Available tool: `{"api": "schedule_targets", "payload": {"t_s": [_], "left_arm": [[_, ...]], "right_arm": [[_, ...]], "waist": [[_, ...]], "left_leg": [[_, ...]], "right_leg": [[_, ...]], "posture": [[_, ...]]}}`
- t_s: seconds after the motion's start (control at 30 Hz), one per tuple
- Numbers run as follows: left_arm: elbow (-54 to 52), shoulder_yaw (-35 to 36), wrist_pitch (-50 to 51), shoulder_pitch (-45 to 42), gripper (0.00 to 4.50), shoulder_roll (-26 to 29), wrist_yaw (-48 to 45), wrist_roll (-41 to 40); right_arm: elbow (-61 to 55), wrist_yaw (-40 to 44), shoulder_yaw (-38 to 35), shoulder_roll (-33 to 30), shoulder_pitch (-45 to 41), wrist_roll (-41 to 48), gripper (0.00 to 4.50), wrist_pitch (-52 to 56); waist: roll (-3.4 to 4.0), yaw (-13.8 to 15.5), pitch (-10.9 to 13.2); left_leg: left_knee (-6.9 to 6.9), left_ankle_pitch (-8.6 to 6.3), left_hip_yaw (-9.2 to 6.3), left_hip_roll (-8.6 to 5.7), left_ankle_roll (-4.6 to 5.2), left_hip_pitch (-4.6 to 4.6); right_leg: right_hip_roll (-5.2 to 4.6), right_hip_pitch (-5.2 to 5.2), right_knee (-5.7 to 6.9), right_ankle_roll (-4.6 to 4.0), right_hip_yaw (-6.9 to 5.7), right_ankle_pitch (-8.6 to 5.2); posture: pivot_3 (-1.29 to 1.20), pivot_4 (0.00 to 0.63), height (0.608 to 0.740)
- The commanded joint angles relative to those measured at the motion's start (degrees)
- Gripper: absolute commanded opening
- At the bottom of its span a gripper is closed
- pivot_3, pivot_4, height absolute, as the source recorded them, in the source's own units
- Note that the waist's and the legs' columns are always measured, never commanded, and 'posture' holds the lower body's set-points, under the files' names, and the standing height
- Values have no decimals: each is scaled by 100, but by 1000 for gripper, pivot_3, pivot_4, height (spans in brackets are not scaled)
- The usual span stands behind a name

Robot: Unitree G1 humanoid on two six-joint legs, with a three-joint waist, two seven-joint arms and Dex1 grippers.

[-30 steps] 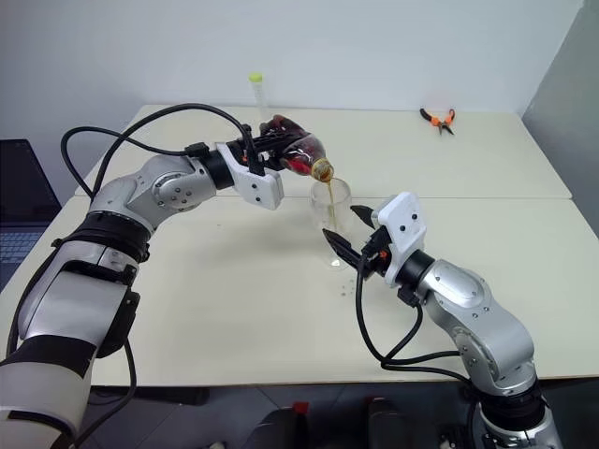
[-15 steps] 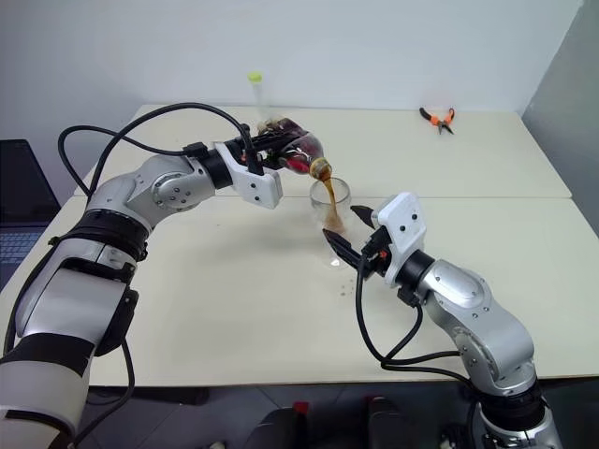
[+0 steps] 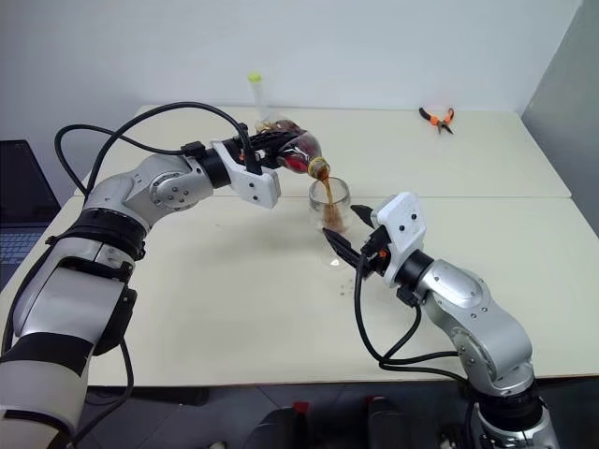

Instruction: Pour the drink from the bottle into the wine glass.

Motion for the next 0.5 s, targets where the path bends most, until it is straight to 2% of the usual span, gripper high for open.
{"api": "schedule_targets", "payload": {"t_s": [0.03, 0.5], "left_arm": [[-52, 30, -48, -282, 755, 114, 172, -49], [2, 33, -61, -314, 742, 170, 242, 22]], "right_arm": [[-230, -37, -51, 41, -86, 14, 3262, -27], [-176, 23, -30, 69, -63, -8, 3262, -58]], "waist": [[0, 0, 0], [0, -1, 0]], "left_leg": [[0, 0, 1, 0, 0, 0], [1, 0, 3, 0, 0, 0]], "right_leg": [[0, 0, 0, 0, 0, 0], [0, -1, 2, 0, 0, 0]], "posture": [[0, 150, 740], [0, 150, 740]]}}
